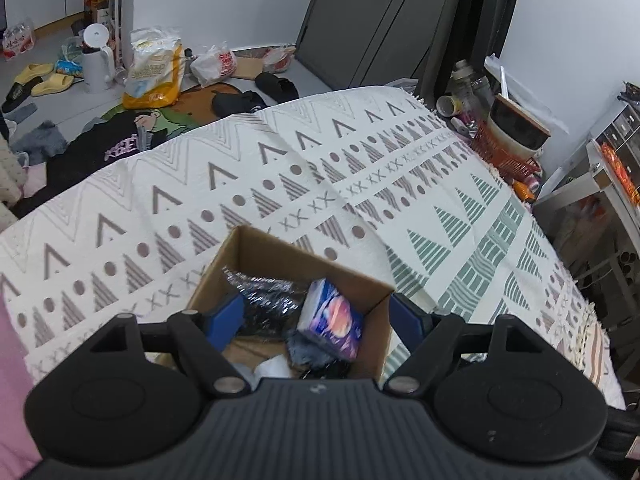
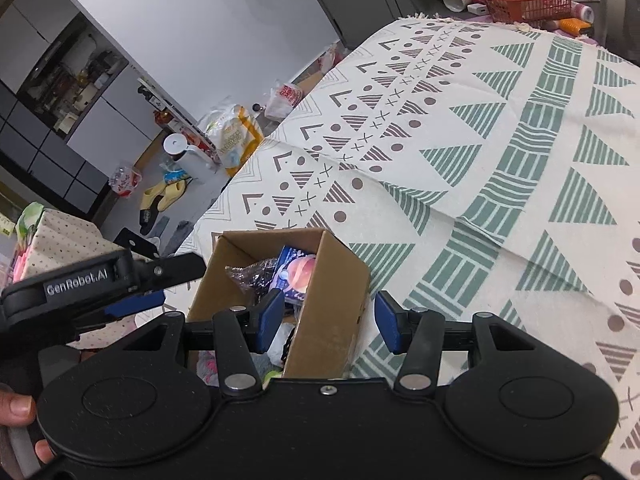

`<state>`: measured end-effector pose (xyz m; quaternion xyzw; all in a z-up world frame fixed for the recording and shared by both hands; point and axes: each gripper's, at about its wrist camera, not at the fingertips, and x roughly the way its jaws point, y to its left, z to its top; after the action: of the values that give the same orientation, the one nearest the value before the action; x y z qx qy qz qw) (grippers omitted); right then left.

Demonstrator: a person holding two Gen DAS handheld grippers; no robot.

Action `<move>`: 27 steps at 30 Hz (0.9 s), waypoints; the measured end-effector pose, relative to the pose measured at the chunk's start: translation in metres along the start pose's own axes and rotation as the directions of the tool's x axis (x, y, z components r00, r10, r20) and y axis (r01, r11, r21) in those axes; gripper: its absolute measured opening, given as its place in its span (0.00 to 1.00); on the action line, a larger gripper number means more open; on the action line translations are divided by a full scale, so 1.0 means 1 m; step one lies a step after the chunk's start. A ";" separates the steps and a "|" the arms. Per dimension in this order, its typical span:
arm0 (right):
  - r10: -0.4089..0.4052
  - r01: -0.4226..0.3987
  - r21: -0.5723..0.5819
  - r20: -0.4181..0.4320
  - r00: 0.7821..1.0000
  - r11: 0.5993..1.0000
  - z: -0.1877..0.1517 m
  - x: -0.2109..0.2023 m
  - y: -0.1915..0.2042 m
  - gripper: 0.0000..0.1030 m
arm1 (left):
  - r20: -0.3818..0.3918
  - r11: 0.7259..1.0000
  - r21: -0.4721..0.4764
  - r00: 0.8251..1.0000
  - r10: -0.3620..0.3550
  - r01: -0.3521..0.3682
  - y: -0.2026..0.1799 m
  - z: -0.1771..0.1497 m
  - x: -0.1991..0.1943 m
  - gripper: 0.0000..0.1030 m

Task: Organize soft objects
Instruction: 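Open both grippers to drop the items into the box, withdraw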

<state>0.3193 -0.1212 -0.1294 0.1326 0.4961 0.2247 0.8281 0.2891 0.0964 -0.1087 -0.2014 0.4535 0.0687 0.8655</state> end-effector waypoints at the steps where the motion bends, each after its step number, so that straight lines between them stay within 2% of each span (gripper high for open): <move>1: -0.005 0.005 0.006 0.005 1.000 1.000 -0.002 -0.004 0.000 0.49 | -0.003 1.000 0.005 1.000 0.010 -0.010 0.001 -0.002 -0.004 0.76; 6: -0.031 0.030 0.037 0.033 0.999 0.999 -0.017 -0.026 0.004 0.49 | -0.022 1.000 0.024 1.000 0.020 -0.020 0.006 -0.009 -0.021 0.76; 9: -0.049 0.047 0.043 0.052 0.997 0.998 -0.025 -0.039 0.008 0.53 | -0.026 0.999 0.051 0.999 0.021 -0.019 0.007 -0.015 -0.033 0.76; 14: -0.075 0.071 0.046 0.107 0.991 0.996 -0.039 -0.069 0.017 0.71 | -0.020 0.997 0.078 1.000 0.009 -0.007 0.011 -0.025 -0.054 0.79; 23: -0.125 0.122 0.025 0.175 0.977 0.992 -0.061 -0.115 0.041 0.96 | -0.016 0.991 0.137 1.000 0.005 -0.003 0.019 -0.048 -0.096 0.86; 27: -0.132 0.133 0.006 0.202 0.971 0.991 -0.071 -0.133 0.051 1.00 | 0.012 0.985 0.171 1.000 0.007 -0.009 0.020 -0.058 -0.116 0.91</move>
<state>0.1902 -0.1446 -0.0397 0.1183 0.4165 0.1560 0.8878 0.1717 0.0987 -0.0495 -0.1241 0.4534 0.0340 0.8820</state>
